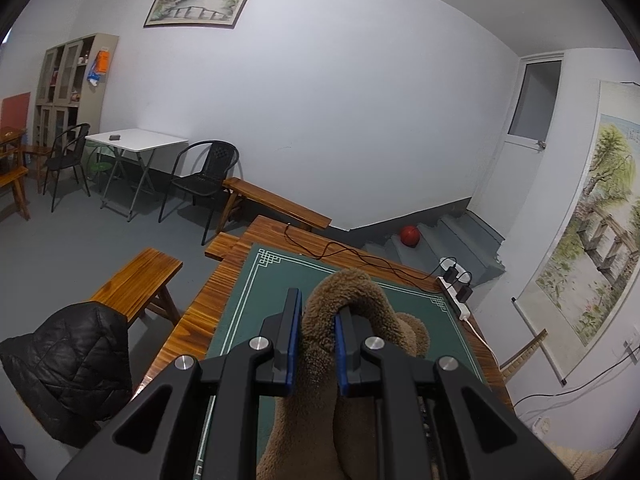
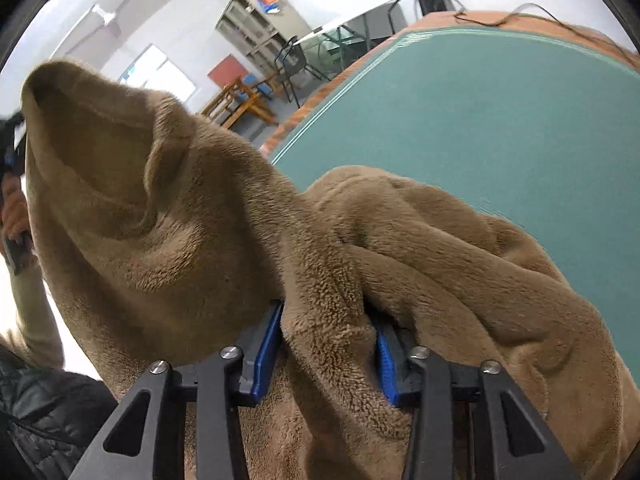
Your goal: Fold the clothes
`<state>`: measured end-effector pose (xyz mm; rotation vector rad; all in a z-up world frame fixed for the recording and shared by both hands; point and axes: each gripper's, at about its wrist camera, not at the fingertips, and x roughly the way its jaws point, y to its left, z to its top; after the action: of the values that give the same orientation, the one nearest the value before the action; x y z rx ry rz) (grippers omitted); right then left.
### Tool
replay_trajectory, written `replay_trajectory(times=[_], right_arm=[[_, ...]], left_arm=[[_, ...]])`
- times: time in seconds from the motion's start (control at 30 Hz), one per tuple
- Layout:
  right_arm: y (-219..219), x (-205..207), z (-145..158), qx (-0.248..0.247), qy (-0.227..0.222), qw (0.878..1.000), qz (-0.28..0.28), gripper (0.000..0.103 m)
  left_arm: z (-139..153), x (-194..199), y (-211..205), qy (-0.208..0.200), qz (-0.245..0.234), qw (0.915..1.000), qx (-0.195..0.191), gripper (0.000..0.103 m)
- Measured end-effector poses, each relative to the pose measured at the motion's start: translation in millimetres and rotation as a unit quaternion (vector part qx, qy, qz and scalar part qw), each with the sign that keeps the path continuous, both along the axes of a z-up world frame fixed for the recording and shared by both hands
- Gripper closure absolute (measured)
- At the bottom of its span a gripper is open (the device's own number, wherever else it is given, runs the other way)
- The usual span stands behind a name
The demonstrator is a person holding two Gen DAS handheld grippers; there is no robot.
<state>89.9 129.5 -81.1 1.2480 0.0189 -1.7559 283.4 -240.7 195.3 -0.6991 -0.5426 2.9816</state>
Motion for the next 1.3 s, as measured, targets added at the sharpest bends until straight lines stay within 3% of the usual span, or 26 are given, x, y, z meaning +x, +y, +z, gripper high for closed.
replay_trajectory(times=[0.1,0.13,0.2,0.3,0.4,0.57,0.7,0.83,0.97,1.03,1.17,1.3], right_arm=[[3.4,20.9,23.1,0.043,0.08,0.996,-0.021,0.086],[7.5,28.8,36.1,0.066,0.128,0.989,-0.037,0.087],[16.6,45.0,64.0,0.116,0.234,0.963,-0.072,0.087],[31.6,69.0,105.5,0.181,0.38,0.899,-0.125,0.087],[59.1,89.6,155.6,0.18,0.468,0.84,-0.207,0.087],[100.6,116.3,240.5,0.138,0.563,0.742,-0.337,0.087],[126.2,155.1,293.7,0.111,0.619,0.678,-0.381,0.087],[135.2,198.4,329.4,0.1,0.672,0.618,-0.396,0.087],[140.1,236.2,345.7,0.075,0.694,0.581,-0.419,0.087],[129.8,277.5,347.8,0.064,0.701,0.566,-0.428,0.087],[153.6,321.8,364.9,0.038,0.713,0.542,-0.443,0.087],[152.1,330.4,370.2,0.025,0.725,0.524,-0.445,0.087]], left_arm=[[-1.2,0.0,-1.0,0.002,0.004,1.0,0.005,0.086],[-0.5,0.4,1.9,0.004,0.001,1.0,0.006,0.086],[1.4,1.4,9.7,0.01,-0.007,0.9999,0.007,0.086],[4.2,2.9,21.4,0.018,-0.019,0.9996,0.008,0.086],[7.0,4.5,33.1,0.027,-0.031,0.9991,0.01,0.086],[22.8,18.3,46.3,0.065,-0.026,0.9973,0.02,0.086],[38.7,32.6,55.0,0.103,-0.015,0.9942,0.03,0.086],[67.6,64.0,71.9,0.178,0.017,0.9839,0.003,0.086],[96.9,98.4,84.4,0.241,0.008,0.9705,0.01,0.086],[109.7,112.2,89.9,0.264,0.007,0.9645,0.003,0.086],[133.2,147.4,96.8,0.313,0.005,0.9498,-0.008,0.086],[151.5,177.2,95.6,0.349,0.014,0.937,-0.01,0.085]])
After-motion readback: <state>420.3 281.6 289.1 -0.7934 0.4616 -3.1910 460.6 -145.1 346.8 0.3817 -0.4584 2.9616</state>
